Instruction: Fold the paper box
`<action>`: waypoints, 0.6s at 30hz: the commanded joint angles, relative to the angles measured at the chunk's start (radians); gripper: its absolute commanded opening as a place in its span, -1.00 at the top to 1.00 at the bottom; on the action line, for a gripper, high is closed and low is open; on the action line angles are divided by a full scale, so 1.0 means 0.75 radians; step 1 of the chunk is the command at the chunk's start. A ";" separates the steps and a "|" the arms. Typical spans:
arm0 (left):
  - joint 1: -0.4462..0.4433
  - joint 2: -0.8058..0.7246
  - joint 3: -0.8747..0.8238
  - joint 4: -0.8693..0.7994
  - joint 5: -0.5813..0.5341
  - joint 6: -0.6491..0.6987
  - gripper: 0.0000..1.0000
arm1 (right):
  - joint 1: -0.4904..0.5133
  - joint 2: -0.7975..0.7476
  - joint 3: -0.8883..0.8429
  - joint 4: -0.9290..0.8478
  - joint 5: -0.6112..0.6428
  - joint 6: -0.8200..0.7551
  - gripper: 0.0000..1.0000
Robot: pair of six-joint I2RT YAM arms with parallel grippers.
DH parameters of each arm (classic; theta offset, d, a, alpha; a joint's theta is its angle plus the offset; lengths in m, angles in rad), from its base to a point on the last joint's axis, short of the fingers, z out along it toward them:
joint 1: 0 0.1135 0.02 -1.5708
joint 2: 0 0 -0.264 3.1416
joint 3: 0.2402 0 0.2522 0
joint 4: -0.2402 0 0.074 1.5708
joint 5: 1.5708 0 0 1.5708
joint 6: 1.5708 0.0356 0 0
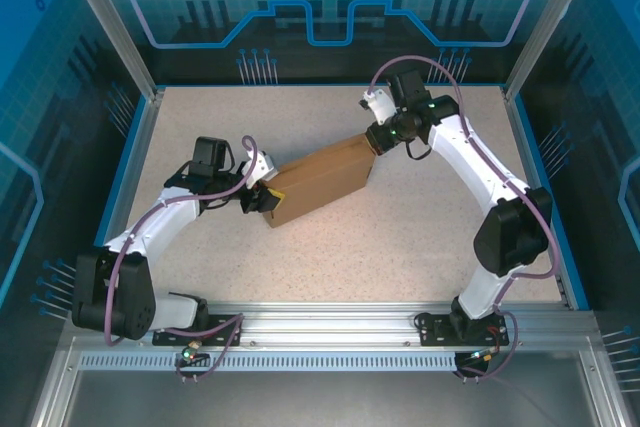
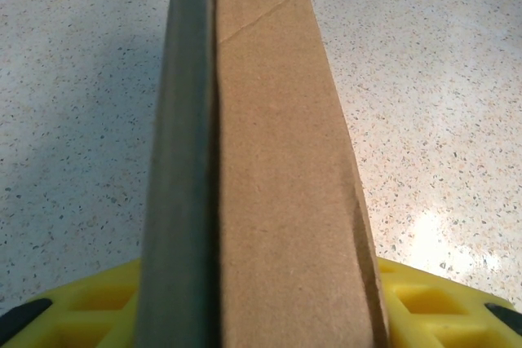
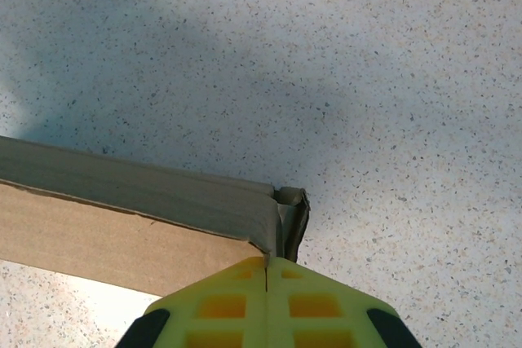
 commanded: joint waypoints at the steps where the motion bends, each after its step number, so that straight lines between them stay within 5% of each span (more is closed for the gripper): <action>1: 0.009 0.015 0.040 0.048 -0.011 0.000 0.10 | -0.008 0.017 -0.023 -0.038 0.006 0.009 0.94; 18: 0.009 0.022 0.044 0.056 -0.015 -0.021 0.05 | -0.033 -0.105 -0.237 0.144 0.041 0.015 0.96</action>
